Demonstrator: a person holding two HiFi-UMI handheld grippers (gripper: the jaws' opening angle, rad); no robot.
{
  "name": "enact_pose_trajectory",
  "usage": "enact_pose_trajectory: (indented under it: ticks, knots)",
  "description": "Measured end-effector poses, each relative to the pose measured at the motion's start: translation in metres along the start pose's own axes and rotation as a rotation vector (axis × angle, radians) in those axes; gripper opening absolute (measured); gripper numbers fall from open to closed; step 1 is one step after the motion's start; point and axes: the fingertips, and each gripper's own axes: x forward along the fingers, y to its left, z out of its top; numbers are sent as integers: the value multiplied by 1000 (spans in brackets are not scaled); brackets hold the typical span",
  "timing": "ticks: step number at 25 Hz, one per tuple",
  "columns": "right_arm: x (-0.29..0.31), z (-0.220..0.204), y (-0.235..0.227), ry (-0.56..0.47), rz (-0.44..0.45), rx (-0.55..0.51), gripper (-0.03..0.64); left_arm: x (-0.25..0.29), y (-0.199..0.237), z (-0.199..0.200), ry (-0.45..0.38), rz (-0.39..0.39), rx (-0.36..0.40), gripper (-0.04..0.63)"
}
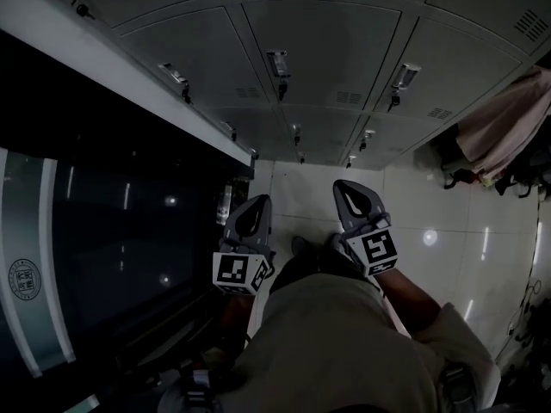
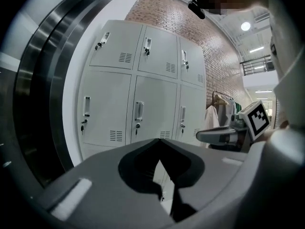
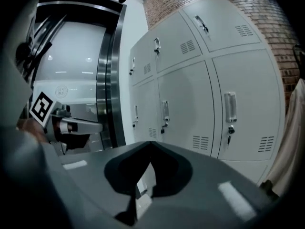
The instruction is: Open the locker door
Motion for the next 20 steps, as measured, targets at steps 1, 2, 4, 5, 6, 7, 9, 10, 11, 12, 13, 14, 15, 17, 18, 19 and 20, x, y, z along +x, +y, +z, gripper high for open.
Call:
enact_pose_trajectory:
  ticks: [1,2,4,5,6,7,9,10,11,12,13,14,15,17,18,19,20]
  knots:
    - [10,-20,-3,29,1,-7,2,3,3,-12,9,6,-5,67]
    - [22,-43,-6,59,3,-10,2,6,6,-25,22,14,-17,67]
    - [46,-94,-14,122,6,-4,2,9,10,-58,92,25,-44,67]
    - [59,-121,-18,152,7,3,3,10,12,-78,152,29,-58,67]
    - [73,-148,-22,180,6,11,13,11,13,-96,198,30,-70,67]
    - [87,-174,-26,210,5,20,44,13,15,-112,220,28,-81,67]
    - [117,-225,-35,260,-2,36,71,16,18,-136,223,23,-100,66]
    - [132,-248,-39,276,-7,47,71,17,20,-146,216,23,-110,67]
    - [147,-270,-44,286,-11,62,75,15,21,-157,204,28,-120,67]
    - [163,-292,-47,293,-12,76,78,13,24,-168,189,37,-131,67]
    - [179,-313,-49,303,-10,87,78,10,26,-181,187,49,-142,67]
    - [195,-333,-51,317,-8,96,94,5,27,-196,207,59,-154,68]
    - [211,-351,-53,331,-7,107,134,1,27,-212,235,64,-163,69]
    - [236,-381,-59,351,-13,123,144,-8,24,-237,271,66,-169,69]
    - [246,-393,-61,361,-17,123,149,-12,23,-247,281,67,-168,69]
    - [255,-405,-64,373,-19,121,154,-17,23,-258,291,71,-170,71]
    - [263,-415,-65,386,-21,120,161,-23,23,-269,302,77,-175,71]
